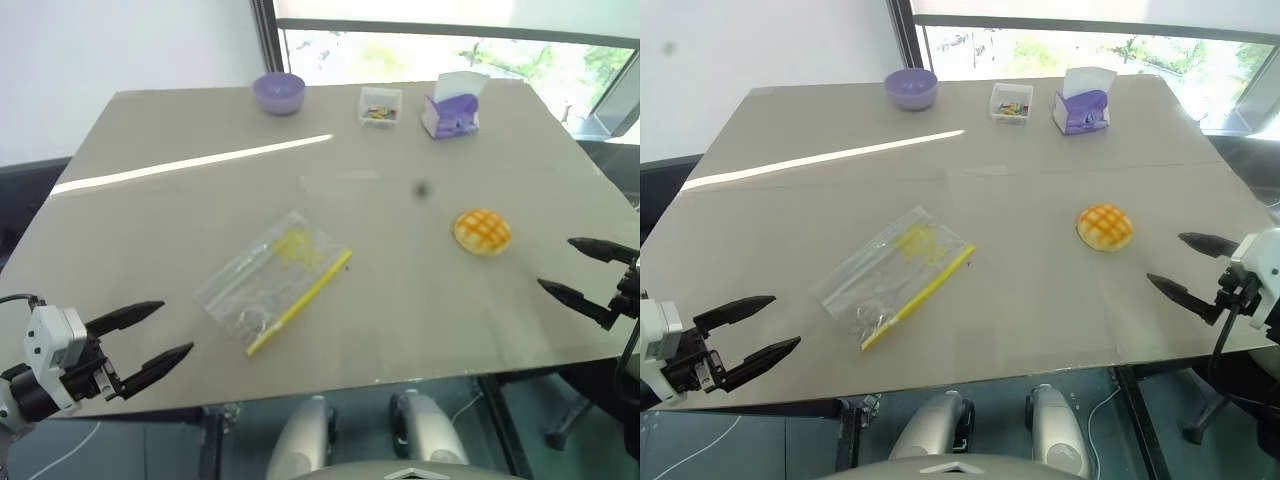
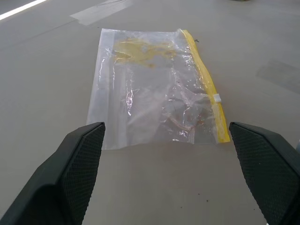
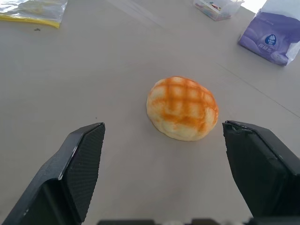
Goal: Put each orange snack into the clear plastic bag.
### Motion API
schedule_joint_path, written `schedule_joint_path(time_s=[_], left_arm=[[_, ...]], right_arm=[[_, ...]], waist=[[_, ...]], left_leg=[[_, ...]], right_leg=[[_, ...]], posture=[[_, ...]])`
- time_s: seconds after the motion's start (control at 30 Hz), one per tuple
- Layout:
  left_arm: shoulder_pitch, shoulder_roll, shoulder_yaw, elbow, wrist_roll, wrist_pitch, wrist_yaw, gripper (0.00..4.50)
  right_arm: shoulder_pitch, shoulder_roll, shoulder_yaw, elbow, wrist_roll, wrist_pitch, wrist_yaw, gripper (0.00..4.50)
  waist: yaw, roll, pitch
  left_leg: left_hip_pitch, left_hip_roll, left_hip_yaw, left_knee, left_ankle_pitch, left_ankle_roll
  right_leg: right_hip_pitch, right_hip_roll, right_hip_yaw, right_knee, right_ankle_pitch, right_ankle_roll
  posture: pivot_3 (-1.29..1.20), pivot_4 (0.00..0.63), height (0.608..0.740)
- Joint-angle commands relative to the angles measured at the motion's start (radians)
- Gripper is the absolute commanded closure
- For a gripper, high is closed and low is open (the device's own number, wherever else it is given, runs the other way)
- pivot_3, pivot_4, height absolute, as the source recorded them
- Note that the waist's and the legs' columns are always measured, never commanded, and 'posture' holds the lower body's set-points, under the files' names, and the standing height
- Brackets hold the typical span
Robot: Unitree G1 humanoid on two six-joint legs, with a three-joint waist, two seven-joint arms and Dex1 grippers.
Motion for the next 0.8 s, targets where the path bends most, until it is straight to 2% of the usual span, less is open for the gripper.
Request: schedule_joint_path(time_s=[0.03, 0.5, 0.57, 0.63, 0.7, 0.77, 0.8], left_arm=[[-0.002, 0.017, 0.018, -0.024, -0.03, 0.023, 0.012, 0.0], [0.013, 0.014, -0.005, -0.123, -0.131, 0.223, 0.096, 0.0], [0.038, 0.022, -0.008, -0.142, -0.173, 0.31, 0.115, 0.0], [0.056, 0.017, 0.013, -0.174, -0.327, 0.483, 0.194, 0.0], [0.069, 0.025, 0.028, -0.197, -0.423, 0.606, 0.267, 0.0], [0.11, 0.067, 0.028, -0.245, -0.405, 0.728, 0.38, 0.0], [0.122, 0.087, 0.031, -0.248, -0.449, 0.807, 0.42, 0.0]], right_arm=[[-0.028, -0.025, -0.008, -0.01, 0.002, 0.0, 0.002, 0.21], [-0.126, 0.0, 0.097, -0.045, 0.015, 0.026, -0.015, 0.21], [-0.143, 0.011, 0.123, -0.052, 0.014, 0.025, -0.02, 0.21], [-0.164, 0.03, 0.167, -0.056, 0.005, 0.018, -0.019, 0.21], [-0.181, 0.042, 0.196, -0.063, 0.003, 0.016, -0.019, 0.21], [-0.202, 0.056, 0.231, -0.086, 0.008, 0.022, -0.019, 0.21], [-0.216, 0.063, 0.256, -0.102, 0.009, 0.025, -0.017, 0.21]], waist=[[0.0, 0.0, 0.0], [-0.001, 0.0, 0.0], [-0.003, 0.0, 0.0], [-0.004, 0.0, 0.0], [-0.003, 0.0, 0.001], [-0.002, 0.0, 0.001], [-0.002, 0.0, 0.001]], left_leg=[[0.0, 0.0, 0.0, 0.0, 0.0, 0.0], [0.0, 0.0, 0.0, 0.0, 0.0, 0.0], [0.0, 0.0, 0.0, 0.0, 0.0, 0.0], [0.0, 0.0, 0.0, 0.0, 0.0, 0.0], [0.0, 0.001, -0.001, 0.0, 0.0, 0.0], [0.0, 0.001, -0.001, 0.0, 0.0, 0.0], [0.0, 0.001, -0.002, 0.0, 0.0, 0.0]], right_leg=[[0.0, 0.0, 0.0, 0.0, 0.0, 0.0], [0.0, 0.0, 0.0, 0.0, 0.0, 0.0], [0.0, 0.0, 0.0, 0.0, 0.0, 0.0], [0.0, 0.0, 0.0, 0.0, 0.0, 0.0], [0.0, 0.0, 0.0, 0.0, 0.0, 0.0], [0.0, 0.0, -0.001, 0.0, 0.0, 0.0], [0.0, 0.0, -0.001, 0.0, 0.0, 0.0]], posture=[[0.0, 0.15, 0.74], [0.0, 0.15, 0.74], [0.0, 0.15, 0.74], [0.0, 0.15, 0.74], [0.0, 0.15, 0.74], [0.0, 0.15, 0.74], [0.0, 0.15, 0.74]])
